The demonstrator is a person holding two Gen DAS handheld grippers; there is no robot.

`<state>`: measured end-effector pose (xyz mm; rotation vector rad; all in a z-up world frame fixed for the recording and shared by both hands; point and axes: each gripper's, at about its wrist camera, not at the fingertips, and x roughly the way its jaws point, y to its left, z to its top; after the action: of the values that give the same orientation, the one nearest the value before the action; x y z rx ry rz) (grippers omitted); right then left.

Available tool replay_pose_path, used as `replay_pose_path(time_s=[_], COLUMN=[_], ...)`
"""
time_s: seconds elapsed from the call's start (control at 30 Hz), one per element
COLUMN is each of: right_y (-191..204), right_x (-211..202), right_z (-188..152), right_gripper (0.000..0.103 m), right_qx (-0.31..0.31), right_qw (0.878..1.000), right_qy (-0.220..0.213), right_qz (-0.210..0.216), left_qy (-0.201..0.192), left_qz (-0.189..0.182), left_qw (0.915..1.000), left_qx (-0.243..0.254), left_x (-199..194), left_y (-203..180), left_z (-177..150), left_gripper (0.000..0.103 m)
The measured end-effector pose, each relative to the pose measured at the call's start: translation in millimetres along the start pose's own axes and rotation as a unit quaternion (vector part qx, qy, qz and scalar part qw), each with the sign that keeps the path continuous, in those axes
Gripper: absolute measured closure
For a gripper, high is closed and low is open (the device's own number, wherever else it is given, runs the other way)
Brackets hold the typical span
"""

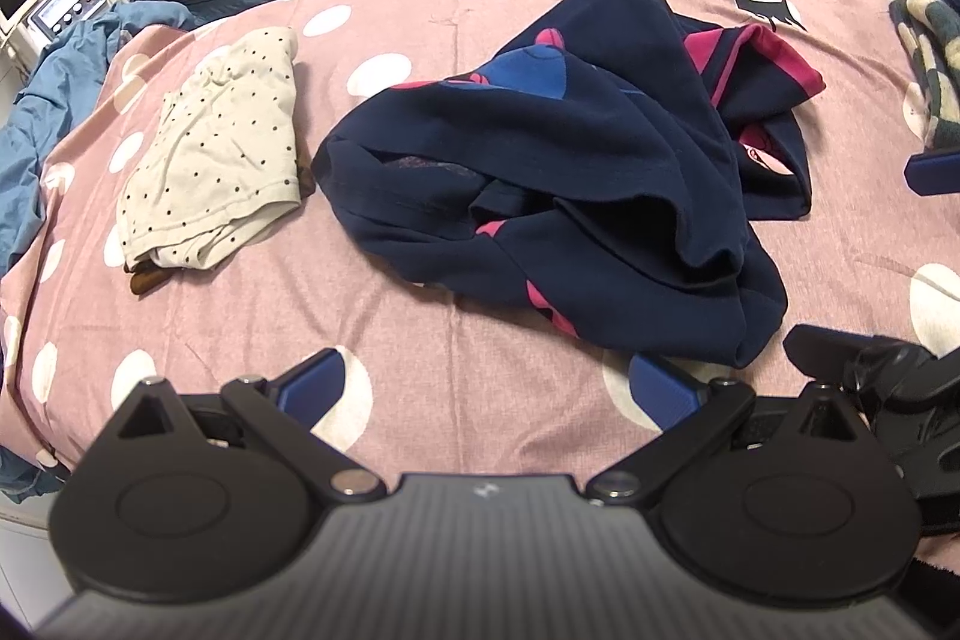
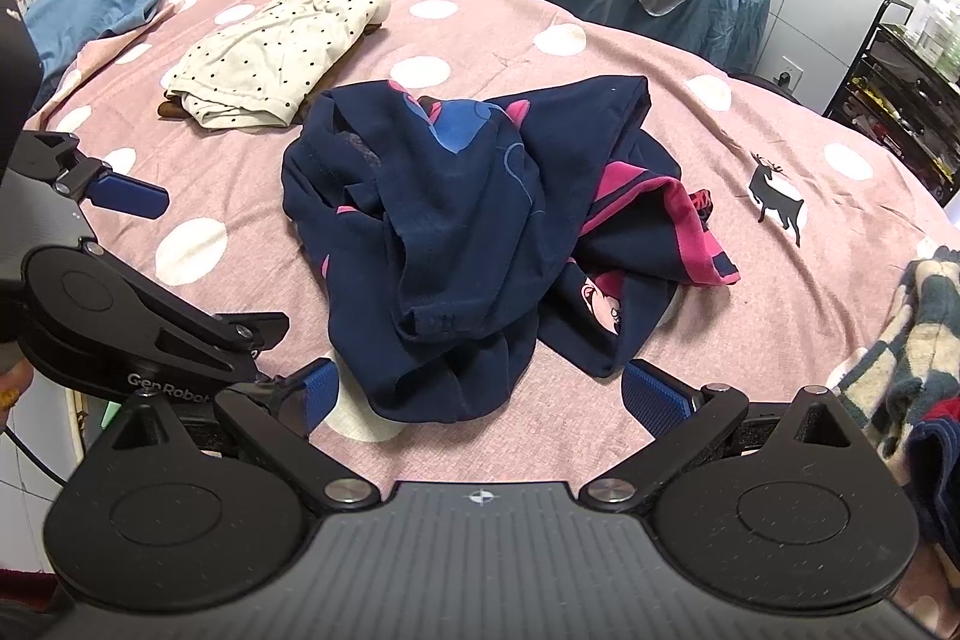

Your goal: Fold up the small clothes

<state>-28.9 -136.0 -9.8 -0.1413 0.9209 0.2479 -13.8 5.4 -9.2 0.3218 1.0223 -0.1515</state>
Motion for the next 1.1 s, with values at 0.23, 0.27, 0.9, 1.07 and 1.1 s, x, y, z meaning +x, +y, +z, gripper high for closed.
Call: replay_pose_path(time_s=[0.23, 0.27, 0.9, 1.07, 1.1], right_y=[0, 1, -20, -41, -50], right_x=[0, 0, 0, 13, 15], right_z=[0, -1, -35, -29, -26], right_gripper=[0.0, 0.0, 0.0, 0.0, 0.0], right_qx=[0.0, 0.0, 0.039, 0.078, 0.093], right_qw=[1.0, 1.0, 0.994, 0.992, 0.99], right_qy=[-0.001, -0.001, -0.101, -0.103, -0.104], right_qz=[0.003, 0.004, 0.036, 0.001, -0.006], left_qy=[0.003, 0.002, -0.086, -0.106, -0.098], left_qz=[-0.002, -0.004, -0.014, -0.1, -0.095], left_qw=[1.0, 1.0, 0.9952, 0.9893, 0.9906], left_qx=[-0.002, -0.003, -0.046, -0.011, 0.0], left_x=[3, 3, 18, 17, 21], left_y=[0, 0, 21, -1, -10], left_z=[-1, -1, -27, 0, 9], left_gripper=[0.0, 0.0, 0.0, 0.003, 0.003])
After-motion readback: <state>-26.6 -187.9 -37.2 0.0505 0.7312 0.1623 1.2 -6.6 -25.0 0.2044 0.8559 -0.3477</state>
